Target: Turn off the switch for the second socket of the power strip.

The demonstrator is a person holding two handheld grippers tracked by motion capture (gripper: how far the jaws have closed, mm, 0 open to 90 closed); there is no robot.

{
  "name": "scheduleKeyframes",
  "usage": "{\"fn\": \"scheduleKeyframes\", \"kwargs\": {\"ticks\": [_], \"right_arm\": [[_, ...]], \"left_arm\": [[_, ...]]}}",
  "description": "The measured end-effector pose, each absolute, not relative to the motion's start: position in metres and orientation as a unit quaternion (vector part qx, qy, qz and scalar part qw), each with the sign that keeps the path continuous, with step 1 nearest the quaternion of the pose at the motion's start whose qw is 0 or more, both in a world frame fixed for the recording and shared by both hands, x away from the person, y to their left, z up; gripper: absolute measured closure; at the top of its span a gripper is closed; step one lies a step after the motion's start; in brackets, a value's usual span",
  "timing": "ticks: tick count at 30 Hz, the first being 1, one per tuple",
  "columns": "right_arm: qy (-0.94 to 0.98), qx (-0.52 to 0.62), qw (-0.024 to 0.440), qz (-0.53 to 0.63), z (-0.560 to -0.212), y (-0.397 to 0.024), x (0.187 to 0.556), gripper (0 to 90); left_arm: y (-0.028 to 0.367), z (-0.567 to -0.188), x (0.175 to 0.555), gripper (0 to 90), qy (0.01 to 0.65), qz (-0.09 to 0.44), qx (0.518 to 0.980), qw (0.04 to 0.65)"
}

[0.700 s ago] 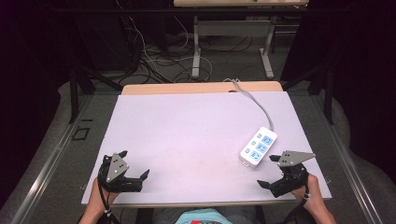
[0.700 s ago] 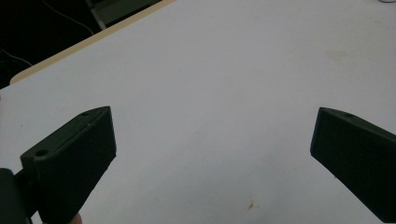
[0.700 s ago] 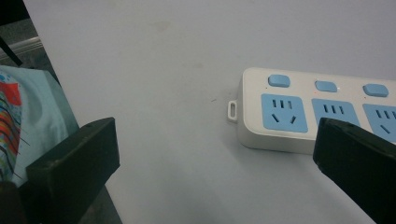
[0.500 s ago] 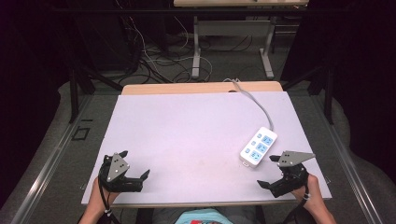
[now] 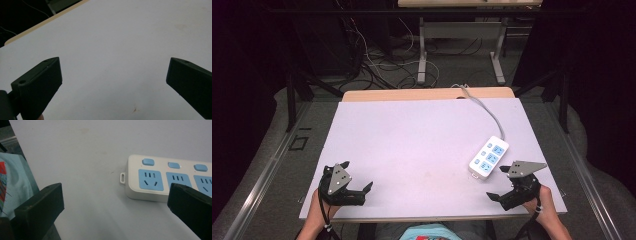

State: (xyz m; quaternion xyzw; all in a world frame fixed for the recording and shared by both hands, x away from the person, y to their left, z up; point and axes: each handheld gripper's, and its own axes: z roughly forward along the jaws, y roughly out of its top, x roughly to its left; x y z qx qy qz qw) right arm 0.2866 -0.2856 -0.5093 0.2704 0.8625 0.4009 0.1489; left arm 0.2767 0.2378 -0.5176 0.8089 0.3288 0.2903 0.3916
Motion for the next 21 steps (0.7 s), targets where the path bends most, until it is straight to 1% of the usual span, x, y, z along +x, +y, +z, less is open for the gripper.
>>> {"fn": "scheduleKeyframes", "kwargs": {"ticks": [7, 21], "right_arm": [[0.86, 0.277, 0.153, 0.4, -0.509, -0.286, 0.289, 0.2], [0.856, 0.289, 0.159, 0.398, -0.506, -0.291, 0.302, 0.2]], "left_arm": [[0.239, -0.517, 0.277, 0.0, 0.325, 0.297, 0.811, 0.385], [0.237, -0.519, 0.277, 0.0, 0.328, 0.289, 0.811, 0.389]]}}
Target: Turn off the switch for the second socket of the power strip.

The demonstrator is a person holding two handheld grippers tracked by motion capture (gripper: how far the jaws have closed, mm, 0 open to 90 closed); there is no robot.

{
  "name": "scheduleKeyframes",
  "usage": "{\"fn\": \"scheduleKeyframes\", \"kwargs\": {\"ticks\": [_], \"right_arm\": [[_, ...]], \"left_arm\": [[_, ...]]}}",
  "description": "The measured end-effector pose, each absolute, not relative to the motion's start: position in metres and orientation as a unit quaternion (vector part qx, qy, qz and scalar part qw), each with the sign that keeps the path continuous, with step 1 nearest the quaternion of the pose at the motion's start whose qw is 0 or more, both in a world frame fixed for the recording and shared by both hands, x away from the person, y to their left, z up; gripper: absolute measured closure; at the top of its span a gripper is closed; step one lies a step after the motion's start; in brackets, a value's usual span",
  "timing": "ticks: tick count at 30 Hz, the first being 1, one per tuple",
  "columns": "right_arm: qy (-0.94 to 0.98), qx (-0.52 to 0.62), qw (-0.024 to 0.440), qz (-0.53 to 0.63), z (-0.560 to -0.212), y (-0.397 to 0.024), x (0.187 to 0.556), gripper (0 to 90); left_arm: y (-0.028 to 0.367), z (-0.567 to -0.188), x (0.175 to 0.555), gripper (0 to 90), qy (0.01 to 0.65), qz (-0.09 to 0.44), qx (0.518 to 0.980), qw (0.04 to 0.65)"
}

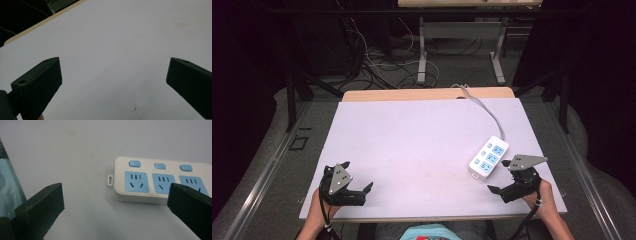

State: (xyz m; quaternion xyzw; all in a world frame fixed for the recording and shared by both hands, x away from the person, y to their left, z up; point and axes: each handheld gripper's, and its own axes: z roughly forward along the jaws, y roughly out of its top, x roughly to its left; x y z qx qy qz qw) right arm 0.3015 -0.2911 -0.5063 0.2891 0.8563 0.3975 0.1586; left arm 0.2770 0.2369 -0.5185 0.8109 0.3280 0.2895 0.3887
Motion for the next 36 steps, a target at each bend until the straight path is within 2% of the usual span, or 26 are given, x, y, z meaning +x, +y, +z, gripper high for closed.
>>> {"fn": "scheduleKeyframes", "kwargs": {"ticks": [36], "right_arm": [[0.855, 0.297, 0.175, 0.387, -0.497, -0.281, 0.339, 0.2]], "left_arm": [[0.236, -0.519, 0.278, 0.0, 0.322, 0.289, 0.816, 0.383]]}}
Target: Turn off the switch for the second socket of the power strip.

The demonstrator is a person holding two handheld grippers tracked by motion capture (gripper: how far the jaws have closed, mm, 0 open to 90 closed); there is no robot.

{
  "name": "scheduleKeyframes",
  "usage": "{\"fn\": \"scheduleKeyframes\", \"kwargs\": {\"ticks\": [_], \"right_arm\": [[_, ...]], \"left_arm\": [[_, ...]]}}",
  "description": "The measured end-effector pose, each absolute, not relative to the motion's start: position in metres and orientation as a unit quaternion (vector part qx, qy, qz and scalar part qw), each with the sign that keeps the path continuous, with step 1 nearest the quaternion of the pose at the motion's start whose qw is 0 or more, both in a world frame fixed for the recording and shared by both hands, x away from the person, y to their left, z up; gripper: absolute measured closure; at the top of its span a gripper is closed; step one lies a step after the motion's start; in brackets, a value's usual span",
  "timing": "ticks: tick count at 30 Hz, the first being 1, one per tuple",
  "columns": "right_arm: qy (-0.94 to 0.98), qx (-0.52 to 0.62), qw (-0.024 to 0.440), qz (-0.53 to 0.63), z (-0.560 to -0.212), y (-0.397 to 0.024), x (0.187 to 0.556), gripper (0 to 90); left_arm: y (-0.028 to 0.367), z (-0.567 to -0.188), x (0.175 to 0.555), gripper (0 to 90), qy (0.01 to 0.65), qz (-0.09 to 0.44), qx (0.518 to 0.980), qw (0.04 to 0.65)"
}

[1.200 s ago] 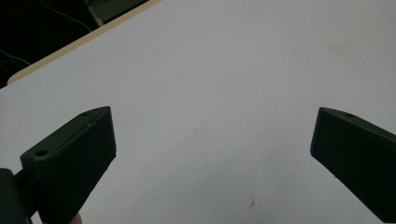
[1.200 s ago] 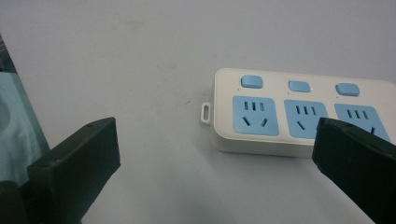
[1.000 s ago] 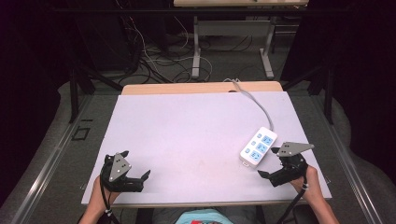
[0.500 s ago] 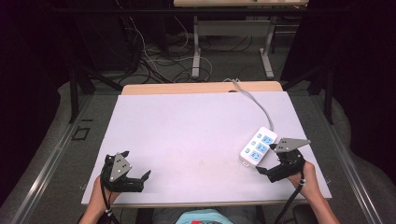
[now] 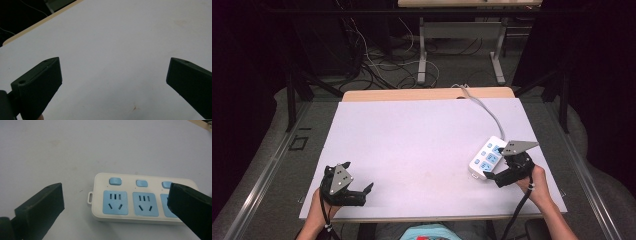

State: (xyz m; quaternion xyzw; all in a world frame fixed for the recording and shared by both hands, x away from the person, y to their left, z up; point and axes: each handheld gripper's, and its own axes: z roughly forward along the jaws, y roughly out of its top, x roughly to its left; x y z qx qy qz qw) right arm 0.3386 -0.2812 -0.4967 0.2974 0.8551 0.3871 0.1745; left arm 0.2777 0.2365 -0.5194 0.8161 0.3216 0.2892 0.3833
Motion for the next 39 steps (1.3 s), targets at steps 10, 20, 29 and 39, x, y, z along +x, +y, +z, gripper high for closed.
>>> {"fn": "scheduleKeyframes", "kwargs": {"ticks": [10, 20, 29, 39], "right_arm": [[0.858, 0.302, 0.171, 0.378, -0.496, -0.282, 0.351, 0.2], [0.859, 0.303, 0.174, 0.375, -0.498, -0.279, 0.361, 0.4], [0.859, 0.311, 0.171, 0.368, -0.499, -0.277, 0.371, 0.5], [0.859, 0.318, 0.17, 0.364, -0.501, -0.276, 0.387, 0.6]], "left_arm": [[0.236, -0.52, 0.278, 0.0, 0.324, 0.288, 0.815, 0.385], [0.236, -0.52, 0.278, 0.0, 0.323, 0.289, 0.816, 0.384], [0.236, -0.519, 0.278, 0.0, 0.32, 0.289, 0.818, 0.381], [0.236, -0.52, 0.278, 0.0, 0.321, 0.288, 0.816, 0.384]]}}
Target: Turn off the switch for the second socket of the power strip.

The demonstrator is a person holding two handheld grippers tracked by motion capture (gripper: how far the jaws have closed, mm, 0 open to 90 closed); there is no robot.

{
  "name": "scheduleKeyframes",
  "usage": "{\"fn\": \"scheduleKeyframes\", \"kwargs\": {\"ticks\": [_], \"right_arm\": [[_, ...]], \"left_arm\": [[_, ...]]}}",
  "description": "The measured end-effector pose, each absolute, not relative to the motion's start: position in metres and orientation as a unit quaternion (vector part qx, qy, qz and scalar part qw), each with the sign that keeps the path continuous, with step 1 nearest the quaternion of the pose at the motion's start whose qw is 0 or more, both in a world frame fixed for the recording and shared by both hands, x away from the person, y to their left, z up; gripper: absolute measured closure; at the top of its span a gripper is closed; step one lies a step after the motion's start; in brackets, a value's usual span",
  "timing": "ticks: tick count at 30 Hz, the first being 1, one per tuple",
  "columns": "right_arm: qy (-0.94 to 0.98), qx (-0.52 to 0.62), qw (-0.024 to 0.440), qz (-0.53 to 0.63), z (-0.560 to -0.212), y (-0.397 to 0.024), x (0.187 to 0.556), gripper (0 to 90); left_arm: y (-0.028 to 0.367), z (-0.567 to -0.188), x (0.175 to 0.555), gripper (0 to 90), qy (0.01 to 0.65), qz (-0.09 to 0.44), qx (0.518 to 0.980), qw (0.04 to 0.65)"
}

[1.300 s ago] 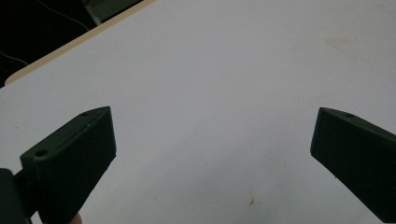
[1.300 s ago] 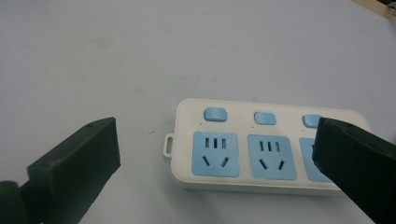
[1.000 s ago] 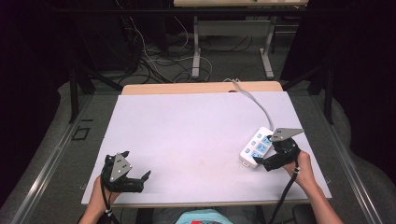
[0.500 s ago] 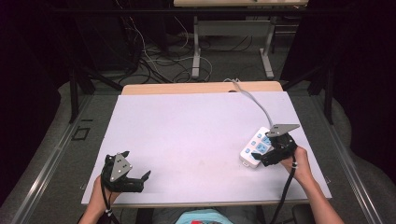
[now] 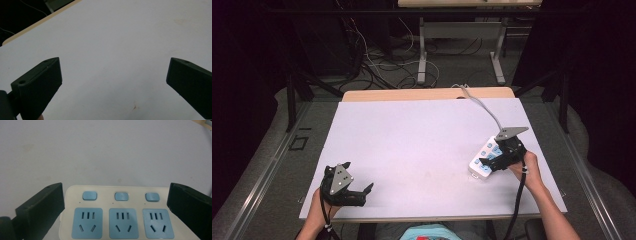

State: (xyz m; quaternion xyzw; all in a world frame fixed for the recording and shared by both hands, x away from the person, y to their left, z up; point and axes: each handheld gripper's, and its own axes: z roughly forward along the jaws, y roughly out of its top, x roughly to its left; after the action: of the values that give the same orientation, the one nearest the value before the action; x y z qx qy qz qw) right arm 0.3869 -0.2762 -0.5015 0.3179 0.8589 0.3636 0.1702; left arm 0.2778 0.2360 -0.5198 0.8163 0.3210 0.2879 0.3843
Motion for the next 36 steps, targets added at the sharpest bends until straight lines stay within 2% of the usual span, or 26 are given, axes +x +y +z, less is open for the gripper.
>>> {"fn": "scheduleKeyframes", "kwargs": {"ticks": [36], "right_arm": [[0.844, 0.344, 0.163, 0.377, -0.502, -0.275, 0.421, 0.8]], "left_arm": [[0.236, -0.52, 0.278, 0.0, 0.32, 0.285, 0.82, 0.379]]}}
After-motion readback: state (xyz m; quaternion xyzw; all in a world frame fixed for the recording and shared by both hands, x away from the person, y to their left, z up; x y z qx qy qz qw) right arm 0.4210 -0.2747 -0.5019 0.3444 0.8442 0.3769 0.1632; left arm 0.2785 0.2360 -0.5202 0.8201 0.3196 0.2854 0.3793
